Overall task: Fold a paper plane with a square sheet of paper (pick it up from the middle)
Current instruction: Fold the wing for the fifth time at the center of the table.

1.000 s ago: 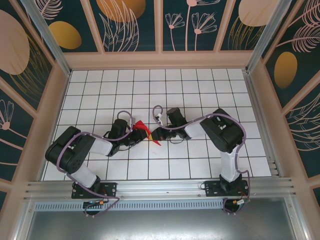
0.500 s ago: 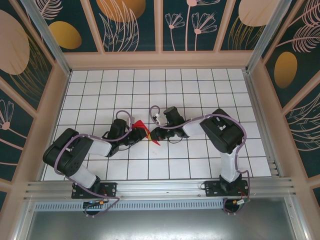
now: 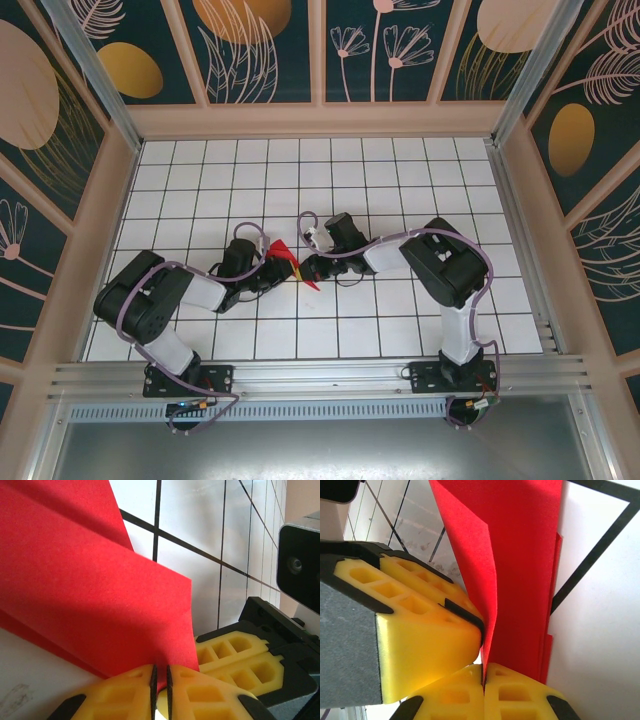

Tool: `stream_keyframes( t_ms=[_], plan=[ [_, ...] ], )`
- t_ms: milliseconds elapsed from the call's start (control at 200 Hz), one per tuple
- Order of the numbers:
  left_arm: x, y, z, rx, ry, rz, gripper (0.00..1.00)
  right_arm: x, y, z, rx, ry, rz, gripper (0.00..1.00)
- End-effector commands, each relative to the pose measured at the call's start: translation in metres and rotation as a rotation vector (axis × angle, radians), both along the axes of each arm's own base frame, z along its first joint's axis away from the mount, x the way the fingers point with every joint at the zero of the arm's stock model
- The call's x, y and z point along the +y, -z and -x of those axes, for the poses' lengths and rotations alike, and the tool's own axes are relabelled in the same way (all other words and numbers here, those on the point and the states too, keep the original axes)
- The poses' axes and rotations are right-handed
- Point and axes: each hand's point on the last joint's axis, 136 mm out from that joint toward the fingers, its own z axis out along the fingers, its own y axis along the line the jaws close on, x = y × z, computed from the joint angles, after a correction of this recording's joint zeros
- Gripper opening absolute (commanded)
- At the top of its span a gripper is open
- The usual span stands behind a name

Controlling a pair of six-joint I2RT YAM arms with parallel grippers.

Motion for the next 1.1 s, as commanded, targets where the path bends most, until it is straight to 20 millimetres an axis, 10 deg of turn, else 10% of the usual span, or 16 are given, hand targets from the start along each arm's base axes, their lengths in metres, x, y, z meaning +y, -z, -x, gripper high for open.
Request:
stream_keyframes(
  t_ms=[0,1091],
  plan=[
    [0.001,0.004,-0.007,-0.003,-0.021,-0.035,0.17,-0.006,0.018,0.003,-0.026,0.009,0.088,0.00],
    [0.004,0.023,-0.006,0.074,-0.026,-0.092,0.15,-0.031,0.003,0.013,-0.130,-0.066,0.146,0.18]
  ],
)
